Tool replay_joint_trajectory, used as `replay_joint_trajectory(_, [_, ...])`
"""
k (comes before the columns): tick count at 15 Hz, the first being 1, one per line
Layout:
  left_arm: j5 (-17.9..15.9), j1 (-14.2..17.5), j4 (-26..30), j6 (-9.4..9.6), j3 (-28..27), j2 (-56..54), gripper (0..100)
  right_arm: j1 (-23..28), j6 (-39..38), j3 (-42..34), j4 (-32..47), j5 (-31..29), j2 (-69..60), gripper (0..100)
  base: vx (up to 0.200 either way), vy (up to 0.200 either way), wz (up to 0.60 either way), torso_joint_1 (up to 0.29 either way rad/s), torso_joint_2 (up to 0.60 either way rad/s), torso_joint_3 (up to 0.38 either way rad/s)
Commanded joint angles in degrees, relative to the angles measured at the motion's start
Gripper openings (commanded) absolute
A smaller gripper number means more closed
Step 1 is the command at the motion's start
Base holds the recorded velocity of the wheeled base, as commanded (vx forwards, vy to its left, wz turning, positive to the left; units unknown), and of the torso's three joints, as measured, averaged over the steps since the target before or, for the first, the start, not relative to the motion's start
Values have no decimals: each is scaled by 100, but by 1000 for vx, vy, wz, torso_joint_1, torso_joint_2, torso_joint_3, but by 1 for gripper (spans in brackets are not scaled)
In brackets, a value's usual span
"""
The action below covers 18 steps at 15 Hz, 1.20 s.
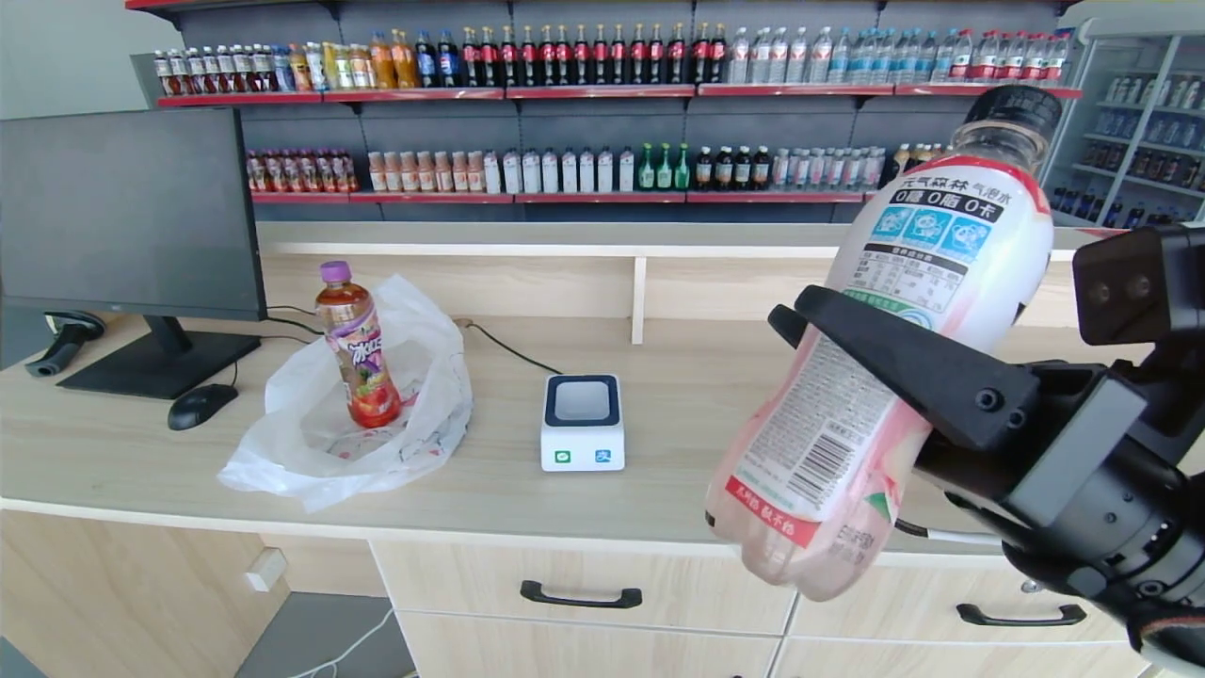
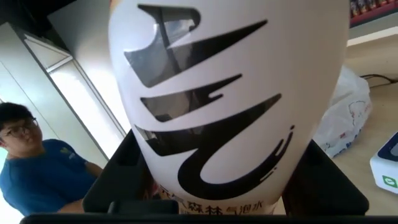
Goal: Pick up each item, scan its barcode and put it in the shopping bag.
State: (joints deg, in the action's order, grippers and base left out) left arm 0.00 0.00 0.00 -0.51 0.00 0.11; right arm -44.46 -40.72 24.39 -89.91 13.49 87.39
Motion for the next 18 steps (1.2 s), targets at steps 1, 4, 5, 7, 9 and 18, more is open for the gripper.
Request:
replay_joint_trajectory(1, [0,0,-9,-2,0,-2,100,-45,37,92,-9,4,-12,0,0,0,0,0,0,0])
replay_joint_trajectory(4, [0,0,0,-2,0,-2,100,-107,-33,57,-9,30,-135,0,0,0,0,0,0,0])
replay_joint_trajectory(5, [0,0,0,-2,0,-2,100,-133,-33,-40,-9,109,-214,0,0,0,0,0,0,0])
replay_joint_trajectory(7, [0,0,0,-2,0,-2,100,-204,-50,-119,-9,118,-311,0,0,0,0,0,0,0])
replay_joint_trajectory(9, [0,0,0,-2,0,-2,100,-423,-42,-137,-9,118,-451,0,0,0,0,0,0,0])
replay_joint_trajectory(18, [0,0,0,-2,0,-2,100,-432,55,-22,-9,523,-276,0,0,0,0,0,0,0])
